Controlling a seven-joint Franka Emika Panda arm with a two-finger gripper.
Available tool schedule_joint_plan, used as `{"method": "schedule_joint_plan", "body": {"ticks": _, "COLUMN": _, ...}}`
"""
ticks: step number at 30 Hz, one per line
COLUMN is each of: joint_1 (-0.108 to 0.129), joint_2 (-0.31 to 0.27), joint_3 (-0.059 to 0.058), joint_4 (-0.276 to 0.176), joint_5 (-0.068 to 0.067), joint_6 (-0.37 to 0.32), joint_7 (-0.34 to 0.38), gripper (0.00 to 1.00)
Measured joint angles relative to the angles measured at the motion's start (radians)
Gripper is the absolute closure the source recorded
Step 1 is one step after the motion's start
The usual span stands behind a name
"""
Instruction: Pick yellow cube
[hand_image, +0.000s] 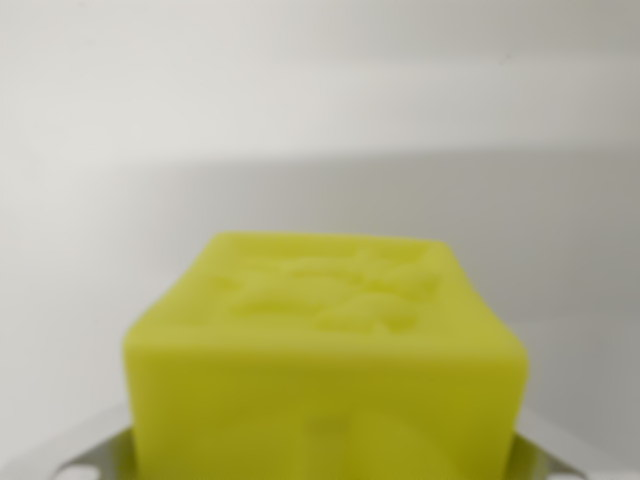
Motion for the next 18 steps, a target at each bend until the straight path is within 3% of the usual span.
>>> {"method": "schedule_joint_plan", "body": {"ticks": 18, "joint_1": -0.003, "joint_2": -0.107, "joint_3": 0.000, "joint_4": -0.010, "joint_5": -0.017, "joint_6": -0.097, "joint_7": 0.012, "gripper": 1.00}}
